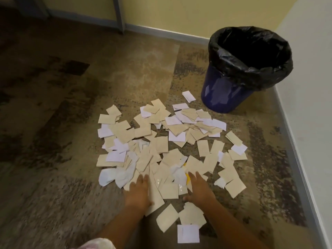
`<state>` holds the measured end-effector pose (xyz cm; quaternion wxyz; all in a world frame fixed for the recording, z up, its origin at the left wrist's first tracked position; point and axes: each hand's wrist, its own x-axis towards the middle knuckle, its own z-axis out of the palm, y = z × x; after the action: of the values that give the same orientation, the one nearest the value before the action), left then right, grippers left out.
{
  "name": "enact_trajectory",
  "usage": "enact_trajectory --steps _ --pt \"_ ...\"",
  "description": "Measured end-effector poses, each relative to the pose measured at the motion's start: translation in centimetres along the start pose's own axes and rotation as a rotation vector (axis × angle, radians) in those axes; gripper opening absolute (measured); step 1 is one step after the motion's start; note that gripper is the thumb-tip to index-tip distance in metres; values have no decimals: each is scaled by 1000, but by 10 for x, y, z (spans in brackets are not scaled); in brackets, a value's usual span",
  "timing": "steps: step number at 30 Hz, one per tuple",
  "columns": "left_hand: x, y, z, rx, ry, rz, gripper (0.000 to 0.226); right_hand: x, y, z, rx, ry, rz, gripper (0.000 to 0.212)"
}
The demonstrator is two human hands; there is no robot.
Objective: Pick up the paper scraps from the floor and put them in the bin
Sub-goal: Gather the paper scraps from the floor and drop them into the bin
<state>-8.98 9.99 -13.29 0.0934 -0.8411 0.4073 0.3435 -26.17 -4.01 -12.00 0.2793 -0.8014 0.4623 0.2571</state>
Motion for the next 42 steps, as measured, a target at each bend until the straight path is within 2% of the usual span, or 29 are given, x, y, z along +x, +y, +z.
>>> enact_trajectory --steps 2,5,8,13,18,20,24,27,29,32,35,38,40,42 --pt "-9 7 10 2 -3 -59 105 -8 3 3 -96 -77 41 108" --pt "-22 11 26 -57 -63 -110 110 -15 4 20 -85 -187 47 114" --pt "-28 13 41 -42 -52 -97 106 -11 3 32 -97 -175 50 114" --pt "-27 11 38 -103 63 -125 103 -3 0 37 -129 -192 66 116" --pt "-20 15 34 -341 113 -251 108 2 -1 39 -83 -200 75 117" --pt "-16 16 31 -458 157 -312 103 3 0 38 -124 -205 80 114" --pt "-17 18 14 -840 241 -468 83 7 -3 35 -193 -162 61 109" --pt "-7 16 4 -957 261 -575 81 10 -4 34 -198 -185 59 106" --pt "-1 16 -3 -1111 283 -668 85 9 -3 30 -243 -188 57 100" --pt "2 11 -9 -1297 314 -754 86 11 -2 19 -334 -80 -25 75" --pt "9 0 -5 -1300 175 -744 75 20 -7 -4 -363 27 -139 50" --pt "15 -3 -2 -1269 64 -654 46 28 -7 -23 -331 80 -138 39" --pt "20 2 -3 -1186 66 -608 26 25 -3 -24 -318 65 -133 43" --pt "24 8 -2 -1072 75 -531 25 12 4 -11 -313 24 -131 59"
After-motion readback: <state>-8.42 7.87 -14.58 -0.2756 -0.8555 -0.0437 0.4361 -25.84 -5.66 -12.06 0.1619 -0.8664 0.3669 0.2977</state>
